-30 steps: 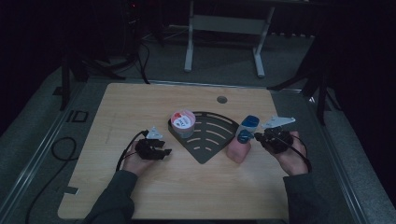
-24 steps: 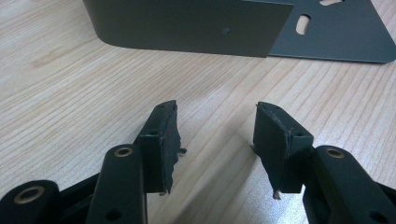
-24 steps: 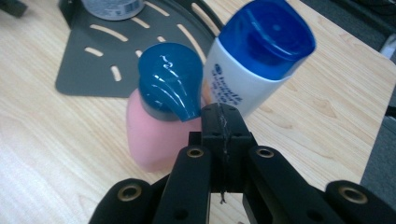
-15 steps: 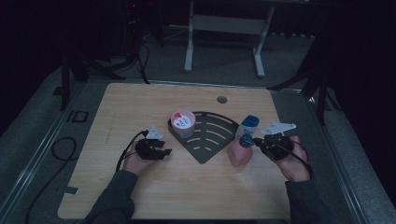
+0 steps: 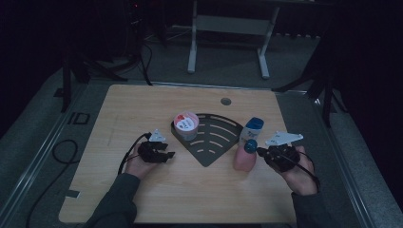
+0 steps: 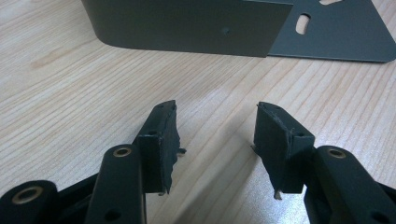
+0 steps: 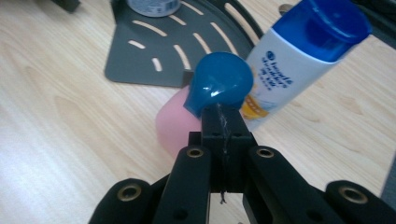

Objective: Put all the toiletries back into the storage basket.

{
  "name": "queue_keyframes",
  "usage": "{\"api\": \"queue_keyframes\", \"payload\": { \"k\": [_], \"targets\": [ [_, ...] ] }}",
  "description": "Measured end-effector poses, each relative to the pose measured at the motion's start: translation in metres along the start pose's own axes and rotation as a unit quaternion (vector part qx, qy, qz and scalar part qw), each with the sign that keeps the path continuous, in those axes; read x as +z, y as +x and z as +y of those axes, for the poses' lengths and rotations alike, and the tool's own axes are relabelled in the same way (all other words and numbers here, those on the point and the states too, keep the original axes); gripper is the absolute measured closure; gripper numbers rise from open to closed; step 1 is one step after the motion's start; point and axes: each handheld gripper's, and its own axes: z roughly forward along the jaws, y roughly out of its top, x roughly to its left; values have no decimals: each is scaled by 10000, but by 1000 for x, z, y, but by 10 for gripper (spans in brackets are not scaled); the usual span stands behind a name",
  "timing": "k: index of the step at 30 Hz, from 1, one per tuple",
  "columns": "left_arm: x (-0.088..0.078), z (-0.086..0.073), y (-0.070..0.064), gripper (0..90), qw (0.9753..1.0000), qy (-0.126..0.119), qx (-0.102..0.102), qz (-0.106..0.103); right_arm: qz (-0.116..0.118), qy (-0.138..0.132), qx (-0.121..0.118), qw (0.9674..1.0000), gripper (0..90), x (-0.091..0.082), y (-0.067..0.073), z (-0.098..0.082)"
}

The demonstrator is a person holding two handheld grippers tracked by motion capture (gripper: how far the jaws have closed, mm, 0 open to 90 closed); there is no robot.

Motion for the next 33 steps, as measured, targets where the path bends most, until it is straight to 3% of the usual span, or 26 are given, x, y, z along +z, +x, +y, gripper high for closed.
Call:
{"api": "queue_keyframes", "payload": {
  "k": [8, 20, 25, 30, 33],
  "targets": [
    [0, 0, 0, 489, 10000, -2, 2, -4, 241, -45, -109, 9996, 897, 0, 15, 0],
    [0, 0, 0, 486, 10000, 6, 34, 2, 485, 65, -369, 9981, 892, 18, 38, 8],
    [0, 0, -1, 484, 10000, 19, 66, 24, 539, 120, -465, 9974, 885, 18, 40, 11],
    [0, 0, -1, 484, 10000, 3, 46, 9, 476, 189, -376, 9980, 871, 12, 34, 5],
    [0, 0, -1, 483, 10000, 3, 53, 17, 516, 350, -347, 9974, 784, 7, 28, 1]
  ]
}}
